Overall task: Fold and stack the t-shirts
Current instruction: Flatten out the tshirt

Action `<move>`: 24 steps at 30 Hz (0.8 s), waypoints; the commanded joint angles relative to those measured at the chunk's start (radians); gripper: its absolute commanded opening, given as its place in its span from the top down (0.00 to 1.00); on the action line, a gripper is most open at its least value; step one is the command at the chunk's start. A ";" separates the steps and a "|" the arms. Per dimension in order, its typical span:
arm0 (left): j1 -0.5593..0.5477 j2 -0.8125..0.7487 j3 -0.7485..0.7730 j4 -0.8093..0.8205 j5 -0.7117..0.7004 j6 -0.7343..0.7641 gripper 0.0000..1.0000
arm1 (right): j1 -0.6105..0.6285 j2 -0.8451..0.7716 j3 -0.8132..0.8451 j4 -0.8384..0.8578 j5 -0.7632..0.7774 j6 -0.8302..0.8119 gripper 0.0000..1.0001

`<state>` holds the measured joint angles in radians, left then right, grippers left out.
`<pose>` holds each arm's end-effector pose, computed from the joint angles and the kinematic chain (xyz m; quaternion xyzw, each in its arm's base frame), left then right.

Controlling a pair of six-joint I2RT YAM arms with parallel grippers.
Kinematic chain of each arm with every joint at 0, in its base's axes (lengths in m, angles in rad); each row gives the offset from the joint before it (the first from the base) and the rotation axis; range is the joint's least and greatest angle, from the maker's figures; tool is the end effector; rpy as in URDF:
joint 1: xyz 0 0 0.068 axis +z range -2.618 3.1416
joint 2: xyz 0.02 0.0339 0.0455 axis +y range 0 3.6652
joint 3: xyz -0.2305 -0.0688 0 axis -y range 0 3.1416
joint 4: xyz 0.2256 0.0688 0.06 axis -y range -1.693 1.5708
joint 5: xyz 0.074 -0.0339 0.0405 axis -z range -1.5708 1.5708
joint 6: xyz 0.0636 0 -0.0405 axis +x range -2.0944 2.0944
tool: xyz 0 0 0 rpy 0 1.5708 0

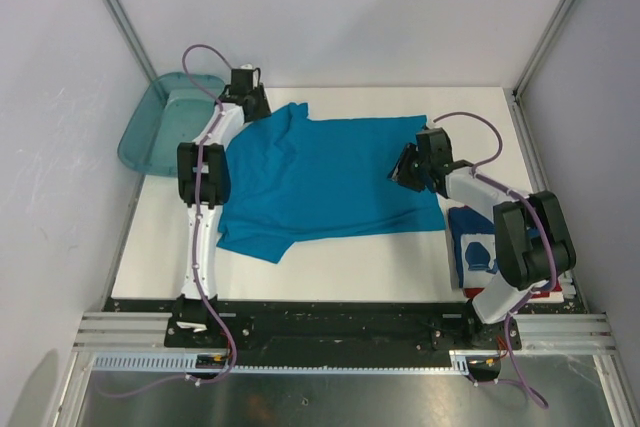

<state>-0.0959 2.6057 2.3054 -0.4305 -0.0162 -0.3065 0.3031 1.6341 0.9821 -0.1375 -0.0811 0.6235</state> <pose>0.5514 -0.0520 0.1299 -0.0993 0.9077 -0.0742 0.4010 0.3297 0.1085 0.1568 0.1321 0.9145 0.2036 0.3236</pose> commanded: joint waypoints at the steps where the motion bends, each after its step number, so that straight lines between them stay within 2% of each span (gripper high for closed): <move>1: 0.016 -0.009 0.051 0.017 -0.026 -0.054 0.49 | -0.013 0.029 0.052 0.040 -0.042 -0.014 0.57; 8: 0.028 -0.011 0.016 0.018 0.008 -0.114 0.53 | -0.015 0.053 0.072 0.046 -0.064 -0.009 0.57; 15: 0.038 -0.013 -0.005 0.013 0.047 -0.127 0.66 | -0.016 0.073 0.084 0.047 -0.080 -0.005 0.57; 24: 0.038 -0.041 -0.051 0.005 0.033 -0.143 0.78 | -0.020 0.070 0.091 0.034 -0.083 -0.002 0.57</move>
<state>-0.0624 2.6106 2.2814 -0.4141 0.0120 -0.4286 0.2886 1.6985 1.0294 -0.1207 -0.1490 0.6243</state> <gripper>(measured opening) 0.252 0.427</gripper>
